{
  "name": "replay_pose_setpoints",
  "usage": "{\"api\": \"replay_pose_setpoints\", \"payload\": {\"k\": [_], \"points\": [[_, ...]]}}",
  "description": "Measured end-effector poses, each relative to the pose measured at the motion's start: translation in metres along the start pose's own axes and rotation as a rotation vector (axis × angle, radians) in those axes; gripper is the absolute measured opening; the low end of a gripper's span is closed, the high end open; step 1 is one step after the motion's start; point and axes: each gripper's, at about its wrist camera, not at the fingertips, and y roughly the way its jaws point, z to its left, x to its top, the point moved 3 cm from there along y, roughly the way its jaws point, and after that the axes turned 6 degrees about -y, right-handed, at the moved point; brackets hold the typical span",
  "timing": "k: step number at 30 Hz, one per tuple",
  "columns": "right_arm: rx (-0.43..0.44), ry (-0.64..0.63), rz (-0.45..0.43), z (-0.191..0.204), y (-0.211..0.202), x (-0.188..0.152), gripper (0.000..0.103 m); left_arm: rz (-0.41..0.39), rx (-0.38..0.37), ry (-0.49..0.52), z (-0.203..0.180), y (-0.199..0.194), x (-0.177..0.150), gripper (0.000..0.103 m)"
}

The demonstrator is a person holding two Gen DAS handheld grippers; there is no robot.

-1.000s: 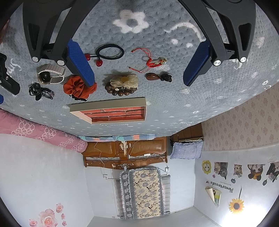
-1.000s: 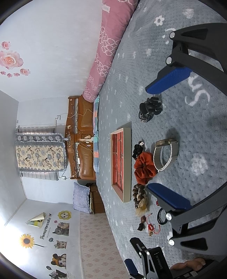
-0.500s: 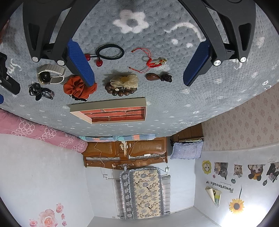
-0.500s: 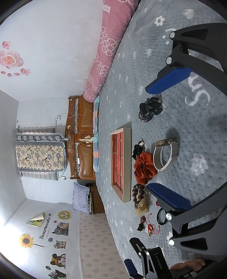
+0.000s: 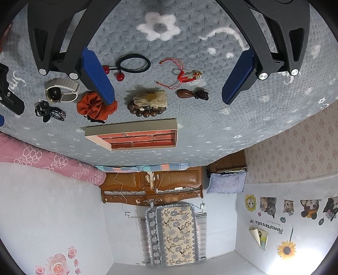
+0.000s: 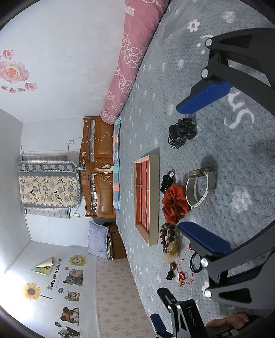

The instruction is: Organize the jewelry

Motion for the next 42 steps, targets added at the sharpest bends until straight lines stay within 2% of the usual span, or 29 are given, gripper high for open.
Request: {"api": "replay_pose_setpoints", "payload": {"k": [23,33,42], "points": [[-0.013,0.001,0.019,-0.004,0.002,0.000,0.099,0.006,0.001,0.002,0.000,0.000,-0.001,0.098],[-0.045,-0.015,0.029,-0.002,0.008,-0.004,0.099,0.080,-0.017,-0.036,0.007,0.016,-0.006,0.098],[-0.021,0.017,0.102,-0.005,0.028,-0.002,0.099,0.124,0.000,0.041,-0.010,0.030,0.002,0.098]]}}
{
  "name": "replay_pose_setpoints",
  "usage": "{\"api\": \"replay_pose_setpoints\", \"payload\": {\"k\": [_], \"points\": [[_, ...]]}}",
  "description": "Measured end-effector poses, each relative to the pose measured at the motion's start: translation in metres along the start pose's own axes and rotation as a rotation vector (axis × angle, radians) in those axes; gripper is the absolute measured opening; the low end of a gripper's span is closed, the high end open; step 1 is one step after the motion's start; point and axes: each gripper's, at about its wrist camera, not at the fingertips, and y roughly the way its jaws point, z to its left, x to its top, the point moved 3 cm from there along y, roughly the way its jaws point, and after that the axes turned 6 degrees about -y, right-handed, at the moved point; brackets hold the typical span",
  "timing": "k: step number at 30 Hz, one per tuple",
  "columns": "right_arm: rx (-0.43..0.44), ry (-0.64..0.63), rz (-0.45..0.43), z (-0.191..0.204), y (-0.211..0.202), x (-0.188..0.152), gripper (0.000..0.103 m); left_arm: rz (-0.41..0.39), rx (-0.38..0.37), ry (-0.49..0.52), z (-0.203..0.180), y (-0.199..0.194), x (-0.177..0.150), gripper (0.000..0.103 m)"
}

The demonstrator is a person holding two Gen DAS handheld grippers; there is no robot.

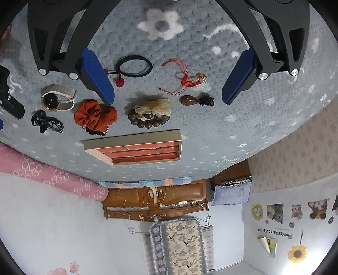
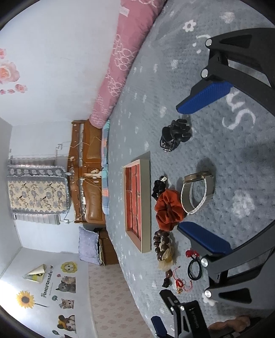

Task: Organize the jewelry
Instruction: 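Grasp the wooden bead bracelet with the left tool while the right tool grasps the orange scrunchie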

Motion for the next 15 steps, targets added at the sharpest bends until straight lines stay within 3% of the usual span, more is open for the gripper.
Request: {"api": "replay_pose_setpoints", "payload": {"k": [9,15], "points": [[0.044,0.033,0.070,0.001,0.034,0.020,0.099,0.060,-0.010,-0.053,0.006,0.028,0.029,0.098],[0.071,-0.031,0.131,0.019,0.068,0.039,0.099,0.115,-0.015,-0.043,0.001,0.049,0.043,0.098]]}}
